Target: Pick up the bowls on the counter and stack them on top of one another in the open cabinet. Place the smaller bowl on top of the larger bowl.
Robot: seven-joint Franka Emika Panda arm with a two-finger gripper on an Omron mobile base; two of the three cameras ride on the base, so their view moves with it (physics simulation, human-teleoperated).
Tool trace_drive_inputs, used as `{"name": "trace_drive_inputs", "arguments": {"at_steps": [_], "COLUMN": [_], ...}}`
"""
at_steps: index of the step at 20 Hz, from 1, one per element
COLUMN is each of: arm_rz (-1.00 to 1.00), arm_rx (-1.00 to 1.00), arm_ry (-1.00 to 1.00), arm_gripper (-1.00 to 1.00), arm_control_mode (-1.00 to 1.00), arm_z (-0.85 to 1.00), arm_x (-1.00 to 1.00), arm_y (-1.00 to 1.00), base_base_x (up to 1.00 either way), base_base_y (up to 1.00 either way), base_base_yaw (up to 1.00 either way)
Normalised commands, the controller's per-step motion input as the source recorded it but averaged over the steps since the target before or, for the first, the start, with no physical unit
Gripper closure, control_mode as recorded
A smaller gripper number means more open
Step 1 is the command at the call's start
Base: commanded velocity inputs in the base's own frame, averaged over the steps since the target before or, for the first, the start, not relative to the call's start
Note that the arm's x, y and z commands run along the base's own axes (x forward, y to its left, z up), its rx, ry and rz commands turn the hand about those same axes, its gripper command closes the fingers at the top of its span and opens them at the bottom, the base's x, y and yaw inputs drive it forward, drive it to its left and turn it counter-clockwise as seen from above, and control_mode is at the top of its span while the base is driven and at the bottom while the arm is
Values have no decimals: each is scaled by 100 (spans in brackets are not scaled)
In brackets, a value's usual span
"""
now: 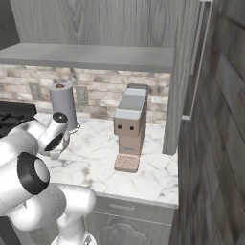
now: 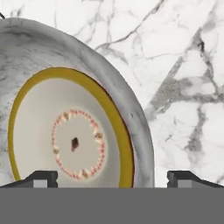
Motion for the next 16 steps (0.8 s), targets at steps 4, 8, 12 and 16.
{"name": "trace_drive_inputs", "arguments": {"at_steps": [4, 8, 12, 16], "arm_rz": [0, 0, 0, 0], "arm_rx": [-1, -1, 0, 0], "arm_ry": [0, 0, 0, 0], "arm_gripper": [-100, -100, -100, 100], "arm_control_mode": [-100, -100, -100, -100], "arm_z": [-23, -21, -8, -9], "arm_x": [14, 15, 10, 1], "arm_y": [-1, -1, 0, 0], "base_base_x": [0, 0, 0, 0], "base_base_y": [0, 0, 0, 0], "base_base_yaw": [0, 0, 0, 0]}}
